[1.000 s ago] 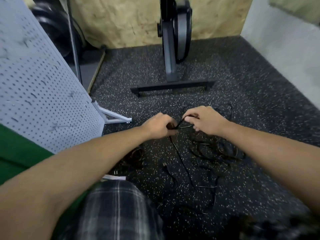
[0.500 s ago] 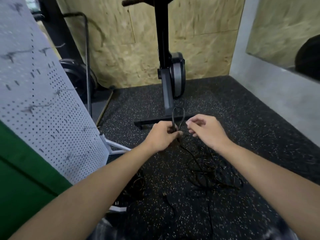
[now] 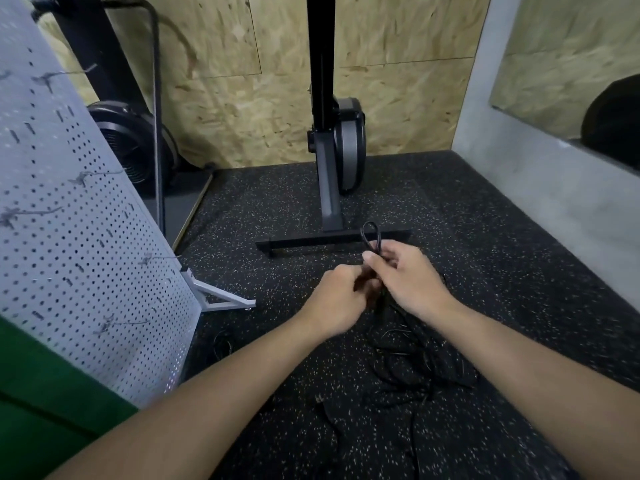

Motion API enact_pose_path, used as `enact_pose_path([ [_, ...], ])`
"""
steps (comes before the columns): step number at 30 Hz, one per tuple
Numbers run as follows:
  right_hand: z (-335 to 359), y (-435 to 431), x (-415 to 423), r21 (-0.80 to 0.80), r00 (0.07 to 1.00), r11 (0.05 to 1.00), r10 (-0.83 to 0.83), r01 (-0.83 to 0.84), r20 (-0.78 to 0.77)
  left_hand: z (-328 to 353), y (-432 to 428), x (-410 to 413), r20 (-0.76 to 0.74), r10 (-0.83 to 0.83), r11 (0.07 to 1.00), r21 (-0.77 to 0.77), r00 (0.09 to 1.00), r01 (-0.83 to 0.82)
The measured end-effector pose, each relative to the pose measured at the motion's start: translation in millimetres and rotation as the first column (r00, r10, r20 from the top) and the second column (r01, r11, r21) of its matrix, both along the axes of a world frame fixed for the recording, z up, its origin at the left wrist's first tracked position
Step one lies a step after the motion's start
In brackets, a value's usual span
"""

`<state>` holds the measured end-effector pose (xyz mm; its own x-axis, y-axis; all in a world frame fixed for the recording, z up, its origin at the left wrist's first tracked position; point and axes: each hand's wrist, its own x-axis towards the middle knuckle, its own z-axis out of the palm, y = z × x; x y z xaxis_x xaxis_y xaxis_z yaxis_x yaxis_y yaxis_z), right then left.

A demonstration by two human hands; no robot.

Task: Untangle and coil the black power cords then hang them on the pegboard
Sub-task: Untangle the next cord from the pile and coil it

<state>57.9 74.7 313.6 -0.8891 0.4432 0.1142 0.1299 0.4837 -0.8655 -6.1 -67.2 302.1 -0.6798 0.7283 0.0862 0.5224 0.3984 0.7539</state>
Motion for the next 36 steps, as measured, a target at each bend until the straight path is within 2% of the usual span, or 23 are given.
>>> enact_pose_path([
  [3,3.1,0.2,-1.4,-0.006,1.0,1.0,-0.001,0.001,-0.031,-12.9,-4.9,-4.4,0.106,-0.021,1.0,0.003,0.994,0.021],
  [7,12.4,-4.5,-1.8,-0.27,0.995,0.962,0.024,-0.049,-0.096,-29.8,-11.8,-4.2,0.308,-0.173,0.985,0.059,0.935,0.162],
  [9,18.9,-7.4,-0.4,-0.461,0.989,0.88,0.053,-0.113,-0.141,-30.2,-13.0,-1.2,0.377,-0.212,0.977,0.092,0.902,0.192],
  [11,27.3,-8.8,3.0,-0.632,0.981,0.756,0.071,-0.172,-0.183,-28.8,-11.7,2.1,0.411,-0.244,0.97,0.103,0.878,0.222],
  [13,33.9,-6.7,6.2,-0.69,0.977,0.698,0.071,-0.191,-0.199,-30.0,-10.4,4.0,0.408,-0.282,0.959,0.104,0.868,0.262],
  [18,39.9,5.9,10.1,-0.671,0.978,0.715,0.089,-0.195,-0.189,-41.6,-10.9,-0.6,0.289,-0.255,0.966,0.028,0.923,0.258],
  [21,45.3,12.9,12.6,-0.67,0.979,0.718,0.09,-0.189,-0.181,-48.1,-16.7,-11.1,0.217,-0.222,0.964,-0.097,0.951,0.247],
  [25,50.1,24.7,15.7,-0.682,0.984,0.712,0.071,-0.165,-0.164,-57.6,-28.5,-21.8,0.16,-0.191,0.91,-0.341,0.968,0.236],
  [28,43.7,32.2,14.9,-0.576,0.997,0.815,0.033,-0.069,-0.072,-48.3,-34.9,-32.2,0.07,-0.137,0.937,-0.314,0.988,0.152],
  [31,34.7,38.4,15.7,-0.304,0.999,0.952,-0.011,0.023,0.044,-32.4,-35.9,-37.0,-0.019,-0.089,0.98,-0.178,0.996,0.084],
  [34,28.5,43.8,17.6,-0.03,0.992,0.999,-0.011,0.015,0.122,-17.1,-30.6,-30.9,-0.142,-0.079,0.996,-0.06,0.987,0.071],
  [36,26.9,45.6,18.4,0.094,0.987,0.995,-0.004,-0.011,0.163,-9.6,-24.8,-28.3,-0.27,-0.12,0.993,-0.05,0.955,0.111],
])
